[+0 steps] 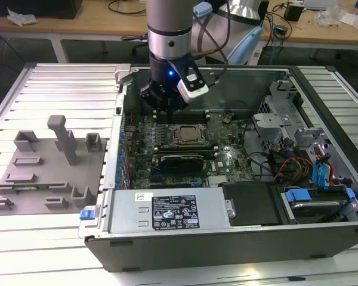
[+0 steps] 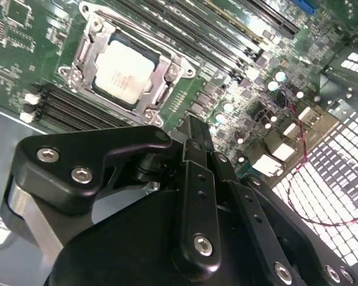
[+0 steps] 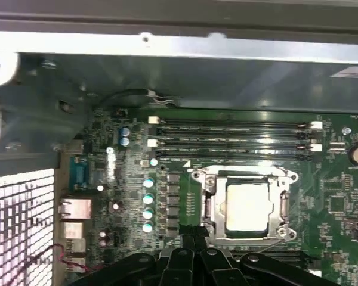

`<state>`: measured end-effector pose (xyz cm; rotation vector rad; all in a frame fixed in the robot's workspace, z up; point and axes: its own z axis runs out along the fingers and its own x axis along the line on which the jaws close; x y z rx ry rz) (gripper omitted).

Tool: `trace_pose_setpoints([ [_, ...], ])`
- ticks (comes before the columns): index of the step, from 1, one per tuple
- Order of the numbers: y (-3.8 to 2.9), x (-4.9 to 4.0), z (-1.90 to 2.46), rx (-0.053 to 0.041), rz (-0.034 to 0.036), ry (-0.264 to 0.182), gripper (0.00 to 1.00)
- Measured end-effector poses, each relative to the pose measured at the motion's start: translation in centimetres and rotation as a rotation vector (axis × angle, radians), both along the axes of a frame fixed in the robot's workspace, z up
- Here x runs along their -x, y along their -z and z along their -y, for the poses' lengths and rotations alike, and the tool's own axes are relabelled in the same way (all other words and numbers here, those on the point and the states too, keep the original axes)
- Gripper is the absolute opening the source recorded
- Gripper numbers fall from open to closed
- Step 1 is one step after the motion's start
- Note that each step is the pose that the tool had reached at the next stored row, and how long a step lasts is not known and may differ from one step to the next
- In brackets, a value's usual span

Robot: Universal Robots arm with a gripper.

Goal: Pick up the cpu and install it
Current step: 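Install the first cpu locking lever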

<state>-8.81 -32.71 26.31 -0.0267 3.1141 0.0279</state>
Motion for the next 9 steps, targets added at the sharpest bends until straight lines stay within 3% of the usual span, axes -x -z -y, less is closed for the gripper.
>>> trace_pose_setpoints([
  [2, 0.07, 0.32, 0.0, -0.0179, -0.0001, 0.0, 0.11],
  [4, 0.14, 0.51, 0.0, -0.0626, 0.0, 0.0, 0.11],
  [7, 0.25, 0.85, 0.0, -0.1048, 0.0, 0.0, 0.11],
  [9, 0.28, 1.03, 0.0, -0.1273, 0.0, 0.0, 0.11],
])
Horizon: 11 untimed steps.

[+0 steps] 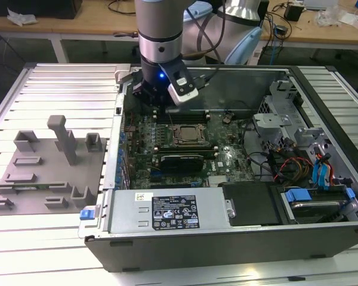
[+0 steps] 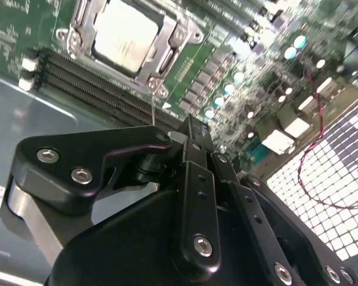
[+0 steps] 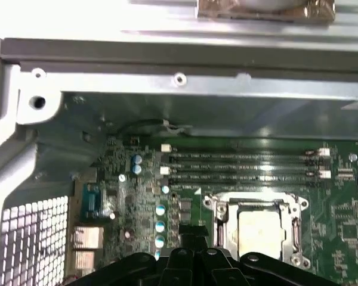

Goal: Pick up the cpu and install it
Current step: 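Install the first cpu locking lever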

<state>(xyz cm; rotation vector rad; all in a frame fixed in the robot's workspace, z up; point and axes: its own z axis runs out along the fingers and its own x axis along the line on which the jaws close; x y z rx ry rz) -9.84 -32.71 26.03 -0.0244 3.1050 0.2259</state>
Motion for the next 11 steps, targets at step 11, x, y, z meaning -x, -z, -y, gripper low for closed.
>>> trace_pose_setpoints([
  [11, 0.53, -0.31, 0.0, -0.149, 0.0, 0.0, 0.11],
])
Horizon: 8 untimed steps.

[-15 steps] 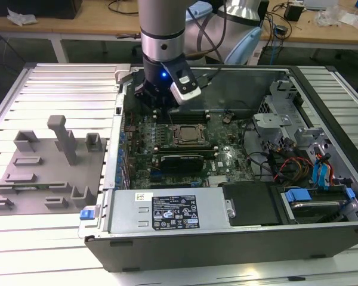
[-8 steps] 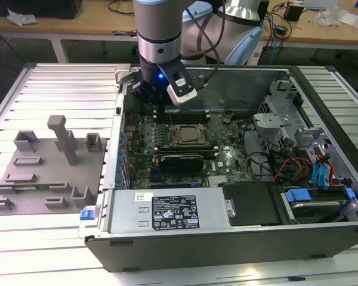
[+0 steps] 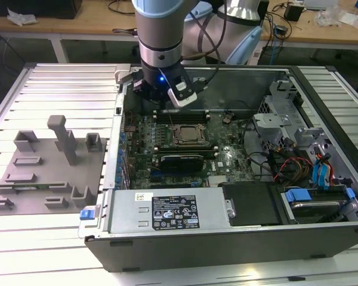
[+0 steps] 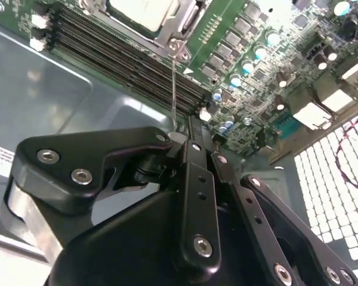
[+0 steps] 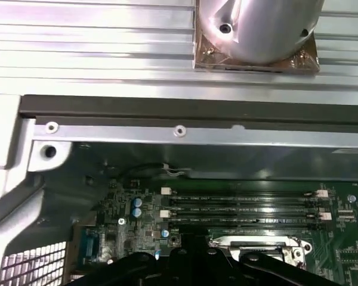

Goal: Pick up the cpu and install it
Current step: 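Install the first cpu locking lever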

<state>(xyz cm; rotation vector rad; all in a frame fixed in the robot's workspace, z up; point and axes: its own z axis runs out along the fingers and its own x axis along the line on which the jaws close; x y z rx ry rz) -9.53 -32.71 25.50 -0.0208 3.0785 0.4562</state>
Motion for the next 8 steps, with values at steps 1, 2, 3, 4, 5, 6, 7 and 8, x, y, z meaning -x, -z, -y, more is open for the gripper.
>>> trace_pose_setpoints([
  [1, 0.01, -0.18, 0.0, 0.0, -0.0001, 0.0, 0.11],
  [2, 0.02, -0.41, 0.0, 0.0, -0.0001, 0.0, 0.11],
  [3, 0.04, -0.71, 0.0, 0.0, -0.0003, 0.0, 0.11],
  [4, 0.06, -1.47, 0.01, 0.0, -0.0015, 0.0, 0.11],
  [5, 0.08, -1.95, 0.01, 0.0, -0.0023, 0.0, 0.11],
  [6, 0.09, -2.43, 0.03, -0.0001, -0.0031, 0.0, 0.11],
  [7, 0.11, -2.81, 0.04, 0.0, -0.0038, 0.001, 0.11],
  [8, 0.11, -2.92, 0.05, 0.0001, -0.0041, 0.002, 0.11],
])
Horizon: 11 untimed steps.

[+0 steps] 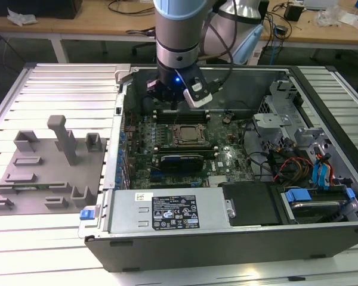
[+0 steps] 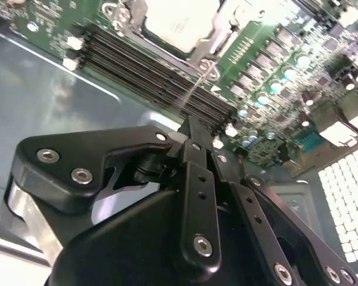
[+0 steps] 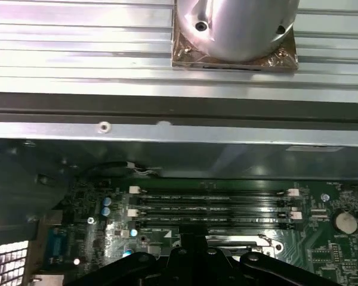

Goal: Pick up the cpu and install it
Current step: 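Install the first cpu locking lever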

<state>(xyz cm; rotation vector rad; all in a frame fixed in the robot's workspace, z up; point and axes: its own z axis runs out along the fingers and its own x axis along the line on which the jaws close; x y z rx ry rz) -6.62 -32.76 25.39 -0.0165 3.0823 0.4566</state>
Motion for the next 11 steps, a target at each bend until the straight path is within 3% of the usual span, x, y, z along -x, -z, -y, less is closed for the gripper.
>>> trace_pose_setpoints([
  [6, 0.26, -0.33, 0.07, 0.0, -0.0009, 0.0, 0.11],
  [10, 0.83, -0.88, 0.24, 0.0, -0.0023, 0.002, 0.11],
  [11, 1.3, -1.22, 0.3, 0.0, -0.0034, 0.007, 0.11],
])
